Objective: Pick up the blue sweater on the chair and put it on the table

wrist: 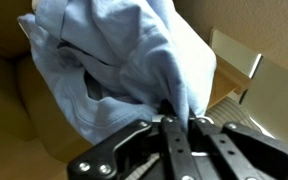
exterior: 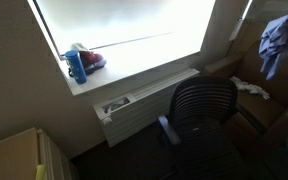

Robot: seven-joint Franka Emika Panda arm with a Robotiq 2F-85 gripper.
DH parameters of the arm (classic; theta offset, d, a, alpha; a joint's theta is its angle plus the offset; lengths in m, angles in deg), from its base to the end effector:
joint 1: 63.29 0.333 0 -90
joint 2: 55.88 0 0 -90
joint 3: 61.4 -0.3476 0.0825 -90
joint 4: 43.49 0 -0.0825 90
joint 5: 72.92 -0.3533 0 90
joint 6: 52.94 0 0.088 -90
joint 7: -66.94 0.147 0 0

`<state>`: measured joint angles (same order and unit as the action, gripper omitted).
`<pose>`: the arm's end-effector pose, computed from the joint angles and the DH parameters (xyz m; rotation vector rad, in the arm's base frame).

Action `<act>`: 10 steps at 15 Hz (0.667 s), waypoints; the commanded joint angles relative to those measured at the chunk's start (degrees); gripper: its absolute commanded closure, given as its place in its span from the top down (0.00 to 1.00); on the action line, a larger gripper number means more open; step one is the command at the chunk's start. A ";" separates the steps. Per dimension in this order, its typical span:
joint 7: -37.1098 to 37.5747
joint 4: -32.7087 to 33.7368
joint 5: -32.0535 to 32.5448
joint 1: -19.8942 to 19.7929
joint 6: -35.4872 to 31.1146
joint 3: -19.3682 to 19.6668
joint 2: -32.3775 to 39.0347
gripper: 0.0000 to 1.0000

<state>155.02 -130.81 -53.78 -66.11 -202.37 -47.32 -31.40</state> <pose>0.7127 -0.1816 0.5053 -2.0366 1.9843 -1.0944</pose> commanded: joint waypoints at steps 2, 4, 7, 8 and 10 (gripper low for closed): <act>-1.47 1.56 -13.36 -1.53 4.12 -2.84 -0.84 0.44; -1.98 4.72 -19.51 -3.94 7.65 -2.27 -0.71 0.58; 2.96 7.86 -20.75 -5.80 11.46 2.07 -1.07 0.79; 0.05 6.67 -20.13 -4.89 9.00 0.44 -0.36 0.62; 1.39 7.56 -20.09 -6.17 9.84 2.21 -0.82 0.76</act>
<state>156.43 -123.24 -73.88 -72.31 -192.52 -45.10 -32.23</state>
